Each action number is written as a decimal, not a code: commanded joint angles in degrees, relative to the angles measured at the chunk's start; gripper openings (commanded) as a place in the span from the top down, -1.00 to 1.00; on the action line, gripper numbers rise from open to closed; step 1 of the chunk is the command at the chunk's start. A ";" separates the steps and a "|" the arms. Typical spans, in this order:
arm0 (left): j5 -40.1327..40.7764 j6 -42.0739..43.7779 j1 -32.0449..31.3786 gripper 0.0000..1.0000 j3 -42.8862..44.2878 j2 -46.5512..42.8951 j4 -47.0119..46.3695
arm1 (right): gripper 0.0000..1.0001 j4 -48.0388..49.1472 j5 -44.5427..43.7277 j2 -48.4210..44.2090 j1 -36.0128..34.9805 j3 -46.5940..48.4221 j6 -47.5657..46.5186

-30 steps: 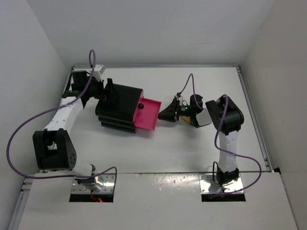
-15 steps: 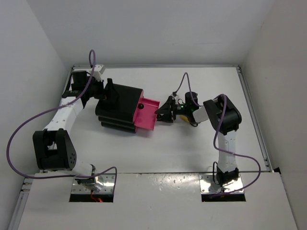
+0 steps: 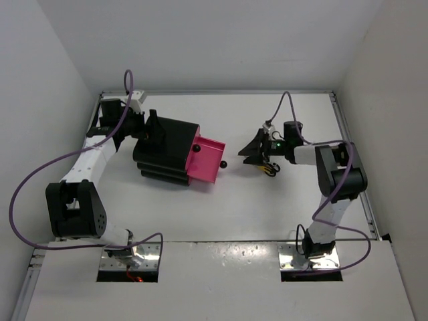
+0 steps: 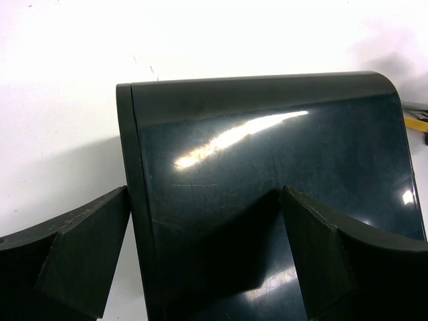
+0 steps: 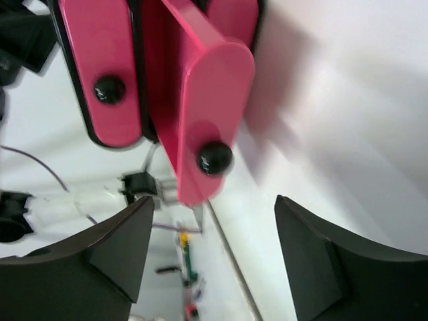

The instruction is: Sort the tools into containers

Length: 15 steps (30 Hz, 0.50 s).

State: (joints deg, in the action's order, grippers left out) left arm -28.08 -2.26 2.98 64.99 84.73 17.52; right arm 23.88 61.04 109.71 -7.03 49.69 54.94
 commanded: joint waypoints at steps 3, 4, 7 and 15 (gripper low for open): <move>7.07 4.55 -0.26 -0.95 -5.14 3.95 12.98 | -0.30 -38.40 -2.83 -7.22 5.52 9.17 -40.48; 7.07 4.55 -0.26 -0.95 -5.14 3.95 12.98 | -0.23 -48.56 -5.46 -8.01 6.14 12.50 -46.00; 6.55 4.55 -0.26 -0.95 -5.14 3.95 12.98 | 0.00 -54.18 -19.85 -13.00 7.81 13.85 -57.90; 6.01 4.55 -0.26 -0.95 -4.08 5.10 12.98 | 0.07 -51.92 -34.40 -21.99 4.40 8.59 -74.08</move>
State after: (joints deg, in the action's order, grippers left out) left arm -28.27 -2.26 3.05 65.04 84.79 17.47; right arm -25.65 33.56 89.52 -0.51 60.34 -7.40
